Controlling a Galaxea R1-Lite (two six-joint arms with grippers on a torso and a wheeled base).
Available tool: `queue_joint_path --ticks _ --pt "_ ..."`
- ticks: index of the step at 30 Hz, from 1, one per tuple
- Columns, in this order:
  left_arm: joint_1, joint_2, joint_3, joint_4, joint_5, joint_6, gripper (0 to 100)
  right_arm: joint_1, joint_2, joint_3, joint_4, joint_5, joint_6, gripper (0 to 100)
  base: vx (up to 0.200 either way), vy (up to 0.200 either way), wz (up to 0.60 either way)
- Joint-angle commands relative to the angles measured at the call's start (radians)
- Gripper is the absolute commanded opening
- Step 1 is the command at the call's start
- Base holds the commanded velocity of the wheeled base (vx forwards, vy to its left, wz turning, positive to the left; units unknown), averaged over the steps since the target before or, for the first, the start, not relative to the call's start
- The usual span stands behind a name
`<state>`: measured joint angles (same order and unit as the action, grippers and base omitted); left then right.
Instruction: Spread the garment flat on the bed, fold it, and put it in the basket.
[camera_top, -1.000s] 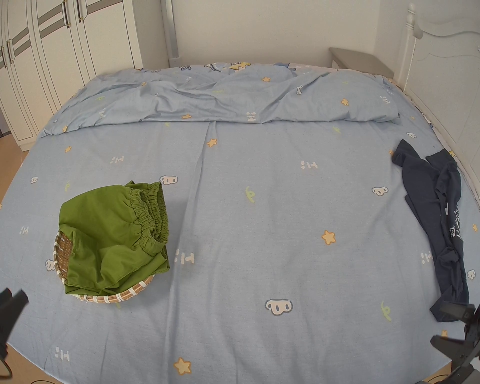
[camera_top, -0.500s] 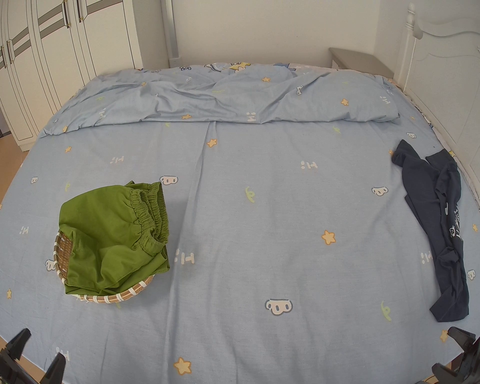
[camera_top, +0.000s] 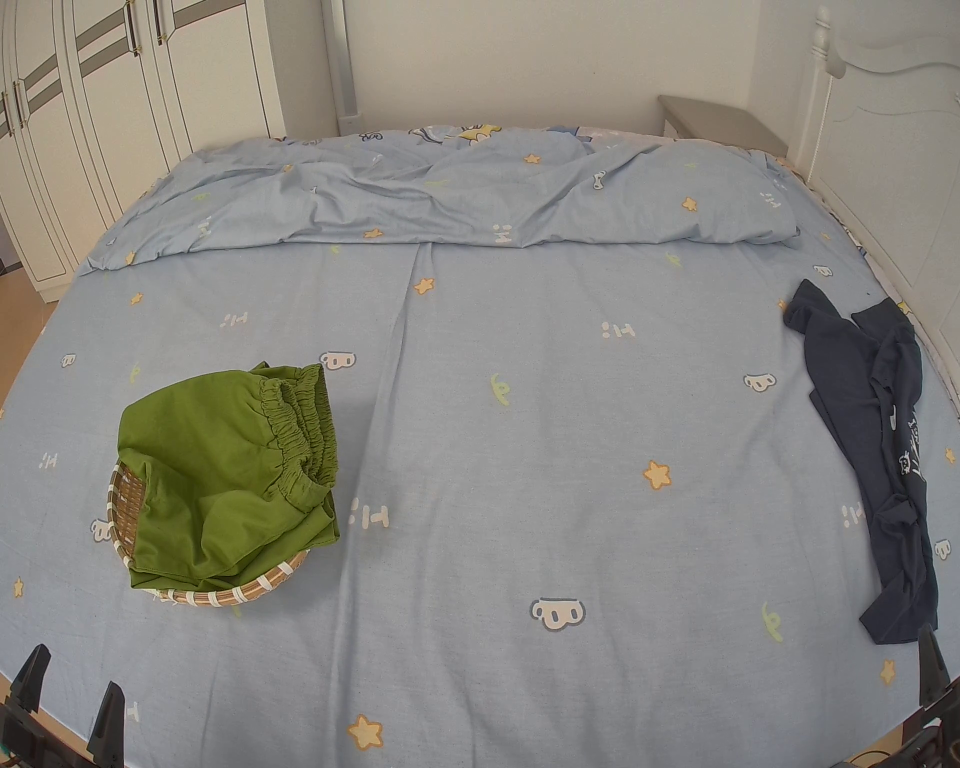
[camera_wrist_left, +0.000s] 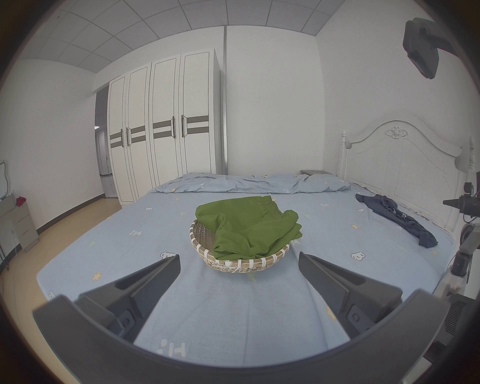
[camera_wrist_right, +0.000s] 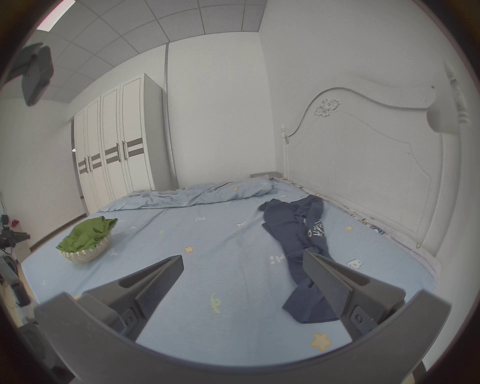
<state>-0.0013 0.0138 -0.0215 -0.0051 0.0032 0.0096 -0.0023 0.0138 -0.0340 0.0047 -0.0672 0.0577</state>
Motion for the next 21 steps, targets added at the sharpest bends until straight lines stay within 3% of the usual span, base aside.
queue_joint_path --ticks 1,21 --pt "0.000 -0.014 0.021 0.002 0.009 -0.003 100 0.002 -0.014 0.029 0.017 0.052 -0.050 100 0.000 0.000 0.00" --pt "0.000 -0.012 0.021 0.002 0.006 -0.010 100 0.001 -0.014 0.034 -0.005 0.056 -0.052 100 0.000 0.000 0.00"
